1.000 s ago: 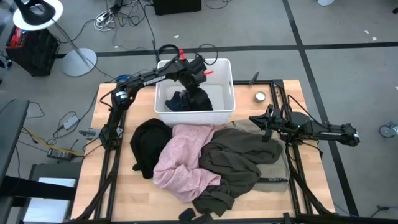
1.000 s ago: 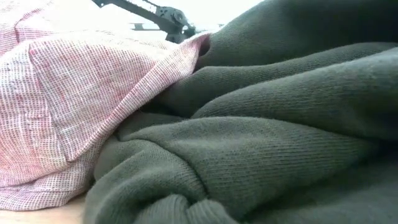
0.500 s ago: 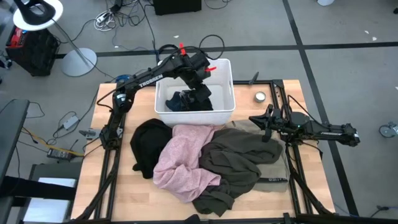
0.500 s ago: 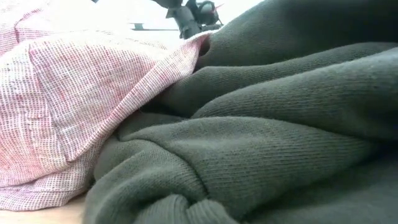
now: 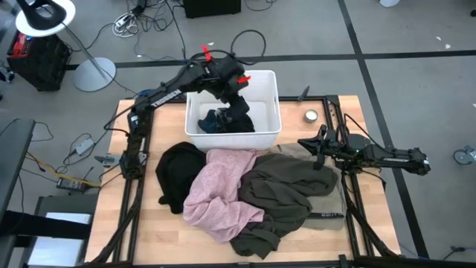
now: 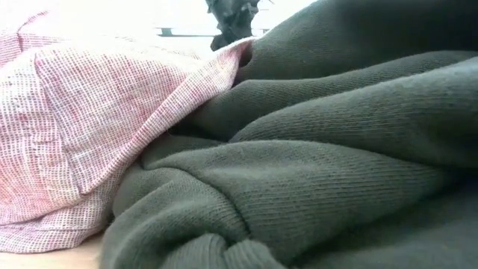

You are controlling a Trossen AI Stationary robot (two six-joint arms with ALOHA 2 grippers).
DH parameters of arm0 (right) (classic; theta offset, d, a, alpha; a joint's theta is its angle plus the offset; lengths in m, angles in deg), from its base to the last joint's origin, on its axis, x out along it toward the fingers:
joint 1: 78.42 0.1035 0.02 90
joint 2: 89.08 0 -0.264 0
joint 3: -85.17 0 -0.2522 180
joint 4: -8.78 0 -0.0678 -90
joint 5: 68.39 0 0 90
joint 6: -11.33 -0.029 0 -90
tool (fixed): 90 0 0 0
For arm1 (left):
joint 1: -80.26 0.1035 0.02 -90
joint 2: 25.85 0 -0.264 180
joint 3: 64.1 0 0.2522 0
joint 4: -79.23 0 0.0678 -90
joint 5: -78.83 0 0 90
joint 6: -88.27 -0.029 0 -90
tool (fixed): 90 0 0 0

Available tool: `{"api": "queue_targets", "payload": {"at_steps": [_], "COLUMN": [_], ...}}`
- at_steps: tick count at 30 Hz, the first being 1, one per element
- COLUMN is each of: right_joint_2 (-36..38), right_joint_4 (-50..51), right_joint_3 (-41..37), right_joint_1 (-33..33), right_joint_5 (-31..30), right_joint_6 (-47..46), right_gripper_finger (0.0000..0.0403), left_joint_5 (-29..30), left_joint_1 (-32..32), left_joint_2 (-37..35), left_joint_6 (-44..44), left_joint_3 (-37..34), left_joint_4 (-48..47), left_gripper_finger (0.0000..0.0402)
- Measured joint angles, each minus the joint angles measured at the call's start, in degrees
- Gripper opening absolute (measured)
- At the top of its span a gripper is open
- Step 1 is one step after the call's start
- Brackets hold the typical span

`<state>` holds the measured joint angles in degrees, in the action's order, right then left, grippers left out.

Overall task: Sort clothes
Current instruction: Put the black shirt into the white laundry organizer

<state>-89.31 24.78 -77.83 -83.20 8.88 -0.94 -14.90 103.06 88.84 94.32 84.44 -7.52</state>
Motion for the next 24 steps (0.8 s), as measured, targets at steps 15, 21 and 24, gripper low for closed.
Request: {"api": "queue_targets", "payload": {"at_steps": [15, 21, 24], "right_joint_2": [0.00, 0.00, 0.00], "right_joint_4": [0.01, -0.02, -0.01], "right_joint_3": [0.00, 0.00, 0.00], "right_joint_1": [-0.01, -0.02, 0.00], "right_joint_5": [0.00, 0.00, 0.00], "right_joint_6": [0.00, 0.00, 0.00], "right_gripper_finger": [0.0007, 0.0007, 0.0007], "left_joint_5": [1.62, 3.34, 6.72], "left_joint_1": [-5.79, -12.37, -16.16], "left_joint_2": [-14.01, -19.62, -22.40], "left_joint_6": [-0.59, 0.51, 2.48], "left_joint_3": [0.04, 0.00, 0.00], "left_joint_4": [-15.36, -17.05, -17.05], "left_gripper_finger": [0.0152, 0.0152, 0.0152]}}
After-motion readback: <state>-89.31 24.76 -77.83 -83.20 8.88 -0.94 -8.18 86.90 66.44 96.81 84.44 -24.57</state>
